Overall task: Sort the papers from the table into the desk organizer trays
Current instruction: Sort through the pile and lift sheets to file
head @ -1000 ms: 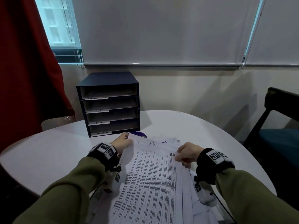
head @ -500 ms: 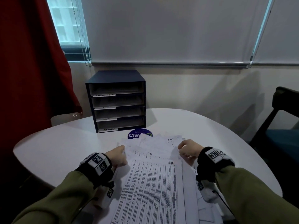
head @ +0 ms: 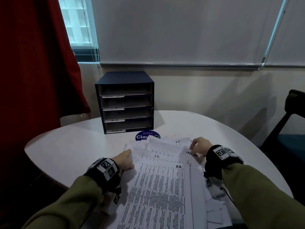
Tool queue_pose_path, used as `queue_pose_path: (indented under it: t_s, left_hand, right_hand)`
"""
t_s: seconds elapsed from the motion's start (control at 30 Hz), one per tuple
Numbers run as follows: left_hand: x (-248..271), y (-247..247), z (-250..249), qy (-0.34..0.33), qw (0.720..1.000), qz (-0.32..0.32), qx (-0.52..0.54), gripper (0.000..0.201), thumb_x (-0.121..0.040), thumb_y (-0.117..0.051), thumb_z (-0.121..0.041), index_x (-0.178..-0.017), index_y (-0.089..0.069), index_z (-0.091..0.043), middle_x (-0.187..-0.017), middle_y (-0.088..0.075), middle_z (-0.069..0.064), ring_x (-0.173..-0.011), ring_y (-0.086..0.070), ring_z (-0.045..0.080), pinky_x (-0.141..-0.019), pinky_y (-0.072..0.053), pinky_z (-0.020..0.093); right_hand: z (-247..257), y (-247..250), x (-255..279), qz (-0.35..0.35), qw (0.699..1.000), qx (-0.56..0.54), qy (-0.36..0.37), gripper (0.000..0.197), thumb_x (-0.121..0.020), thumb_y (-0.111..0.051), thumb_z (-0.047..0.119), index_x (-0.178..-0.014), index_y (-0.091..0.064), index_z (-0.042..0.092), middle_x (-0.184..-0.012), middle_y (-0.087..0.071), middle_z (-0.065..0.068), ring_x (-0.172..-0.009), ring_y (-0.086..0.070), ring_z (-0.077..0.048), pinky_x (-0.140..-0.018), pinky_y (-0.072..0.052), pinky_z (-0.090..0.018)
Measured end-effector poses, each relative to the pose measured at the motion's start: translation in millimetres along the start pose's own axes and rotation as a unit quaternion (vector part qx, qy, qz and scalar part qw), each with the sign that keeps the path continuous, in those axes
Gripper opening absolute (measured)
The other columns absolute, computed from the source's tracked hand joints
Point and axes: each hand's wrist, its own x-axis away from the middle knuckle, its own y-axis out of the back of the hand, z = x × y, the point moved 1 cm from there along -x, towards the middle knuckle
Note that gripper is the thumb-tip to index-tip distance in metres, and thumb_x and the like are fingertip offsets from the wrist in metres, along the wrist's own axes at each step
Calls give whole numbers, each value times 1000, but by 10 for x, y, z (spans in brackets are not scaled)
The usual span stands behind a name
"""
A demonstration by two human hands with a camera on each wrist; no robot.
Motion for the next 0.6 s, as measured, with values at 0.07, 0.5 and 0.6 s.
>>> queue_pose_path:
  t_s: [0.07, 0.5, 0.6]
  left_hand:
    - [-1, 11, 18, -4, 1000, 1, -5, 25, -83, -58, -5, -77, -36, -17, -80, -44, 1, -84, -45, 21, -66, -38, 29]
    - [23, 93, -45, -49, 995, -1, 91, 36, -88, -50, 2, -123, -55, -5, -100, -62, 12, -79, -55, 18, -59, -46, 20]
    - [7, 142, -5, -33, 995, 1, 89, 36, -88, -49, 2, -123, -54, -3, -75, -53, 3, -60, -48, 13, -45, -39, 17]
  right_hand:
    - [-29, 26, 16, -1, 1000, 6, 14, 19, -77, -67, 2, -72, -59, 19, -71, -55, 7, -78, -54, -16, -49, -37, -18]
    - [170, -158, 20, 63, 972, -225, 29, 31, -91, -53, -5, -64, -53, 9, -61, -48, -6, -42, -45, -13, -37, -33, -17]
    - [230, -294, 60, 107, 967, -232, 7, 27, -90, -54, -5, -66, -55, 8, -65, -48, -8, -54, -44, -19, -51, -36, -24]
